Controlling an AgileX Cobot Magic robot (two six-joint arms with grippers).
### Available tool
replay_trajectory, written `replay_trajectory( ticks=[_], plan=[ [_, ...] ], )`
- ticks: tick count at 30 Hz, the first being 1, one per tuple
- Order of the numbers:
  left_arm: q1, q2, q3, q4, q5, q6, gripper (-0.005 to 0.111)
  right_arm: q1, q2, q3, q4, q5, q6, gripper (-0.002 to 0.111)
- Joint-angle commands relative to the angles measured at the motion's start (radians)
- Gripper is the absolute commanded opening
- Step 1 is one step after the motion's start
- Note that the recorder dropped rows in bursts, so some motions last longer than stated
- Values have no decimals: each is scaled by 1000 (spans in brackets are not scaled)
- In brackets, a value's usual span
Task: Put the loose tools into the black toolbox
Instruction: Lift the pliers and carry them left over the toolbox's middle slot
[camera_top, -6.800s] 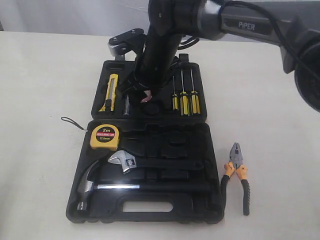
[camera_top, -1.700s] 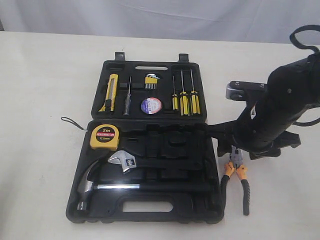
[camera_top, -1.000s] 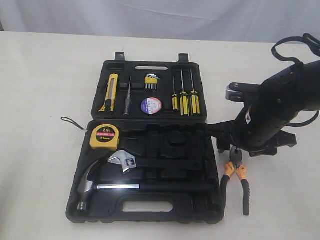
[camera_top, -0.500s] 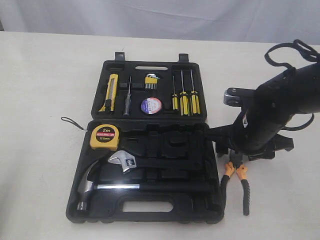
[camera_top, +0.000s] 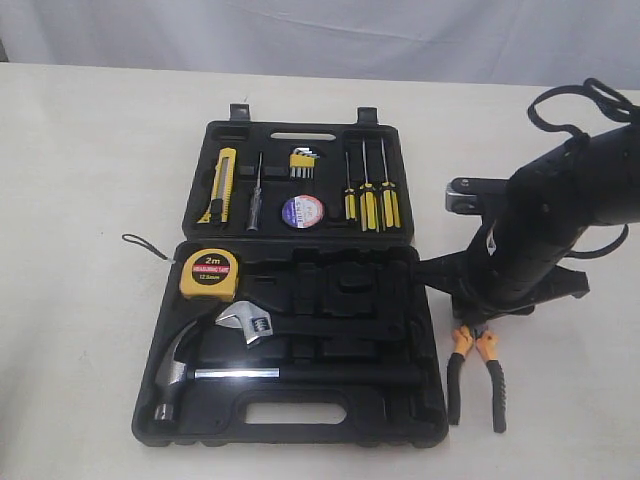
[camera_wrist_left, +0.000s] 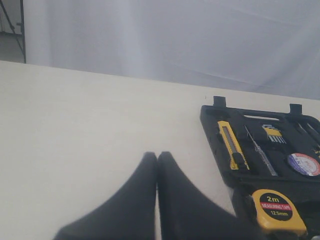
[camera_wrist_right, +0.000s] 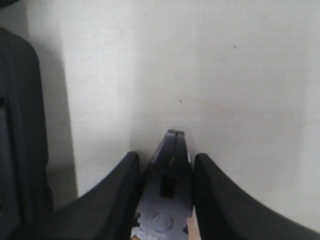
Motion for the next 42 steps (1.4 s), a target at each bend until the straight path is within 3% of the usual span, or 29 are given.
replay_trajectory(
  ticks=[1, 16, 21, 26, 31, 37, 42],
  plan=[
    [-6, 4, -5, 3, 1, -1, 0, -6, 6, 6, -5, 63, -93, -1],
    [-6, 4, -5, 3, 1, -1, 0, -6, -159, -4, -27, 116, -335, -1],
    [-6, 4, -5, 3, 1, -1, 0, -5, -217, -92, -3, 116, -485, -1],
    [-6, 4, -5, 3, 1, -1, 0, 9, -213, -245, 139, 167, -733, -1],
    [-6, 4, -5, 3, 1, -1, 0, 88, -176, -377, 206, 205, -921, -1],
    [-6, 4, -5, 3, 1, -1, 0, 211, -66, -471, 206, 321, -1018, -1],
    [-6, 4, -5, 3, 1, -1, 0, 295, 6, -481, 206, 295, -1054, -1]
  ],
)
